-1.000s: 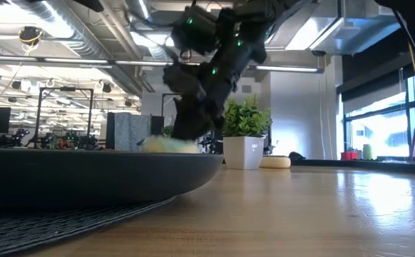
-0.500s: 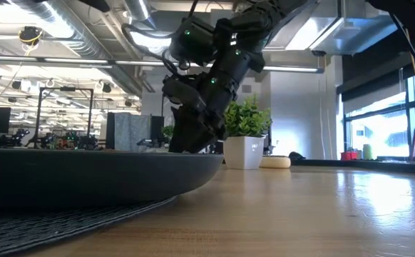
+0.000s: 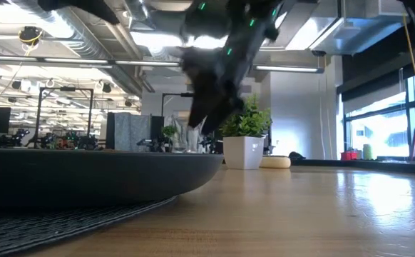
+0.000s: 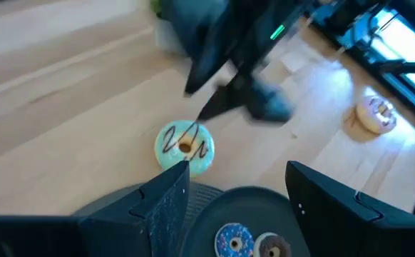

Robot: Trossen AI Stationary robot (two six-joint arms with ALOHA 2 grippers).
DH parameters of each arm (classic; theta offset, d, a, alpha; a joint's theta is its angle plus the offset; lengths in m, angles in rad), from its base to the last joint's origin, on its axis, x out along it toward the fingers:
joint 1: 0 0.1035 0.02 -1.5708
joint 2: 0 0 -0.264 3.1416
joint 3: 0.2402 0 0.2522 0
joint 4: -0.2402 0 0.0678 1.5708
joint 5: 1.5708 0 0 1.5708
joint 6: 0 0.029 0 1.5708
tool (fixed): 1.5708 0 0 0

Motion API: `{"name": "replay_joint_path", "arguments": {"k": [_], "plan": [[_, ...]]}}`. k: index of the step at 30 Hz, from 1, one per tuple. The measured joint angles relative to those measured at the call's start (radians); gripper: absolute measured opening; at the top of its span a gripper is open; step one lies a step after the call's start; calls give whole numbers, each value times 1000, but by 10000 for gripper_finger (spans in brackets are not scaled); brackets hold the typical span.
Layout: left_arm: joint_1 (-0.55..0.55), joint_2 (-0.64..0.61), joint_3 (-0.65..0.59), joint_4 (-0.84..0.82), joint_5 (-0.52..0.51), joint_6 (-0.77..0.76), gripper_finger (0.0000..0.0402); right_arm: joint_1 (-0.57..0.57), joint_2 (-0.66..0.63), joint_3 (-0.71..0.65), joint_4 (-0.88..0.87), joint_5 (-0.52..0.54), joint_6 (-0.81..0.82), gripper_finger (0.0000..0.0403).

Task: Pick & Place donuts
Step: Put the big light green donut on the gray plate

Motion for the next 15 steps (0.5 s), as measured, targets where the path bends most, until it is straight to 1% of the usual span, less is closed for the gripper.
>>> {"name": "replay_joint_path", "arguments": {"k": [2,5,9,15], "plan": [[27,13,0,0,31,19,226,13,-61,-8,-65,35,-1,221],[65,42,0,2,37,49,226,35,-170,-67,-119,107,-9,218],[128,85,0,12,84,52,226,51,-355,-221,-106,115,23,218],[243,183,0,104,171,77,226,94,-634,-472,-80,139,104,218]]}}
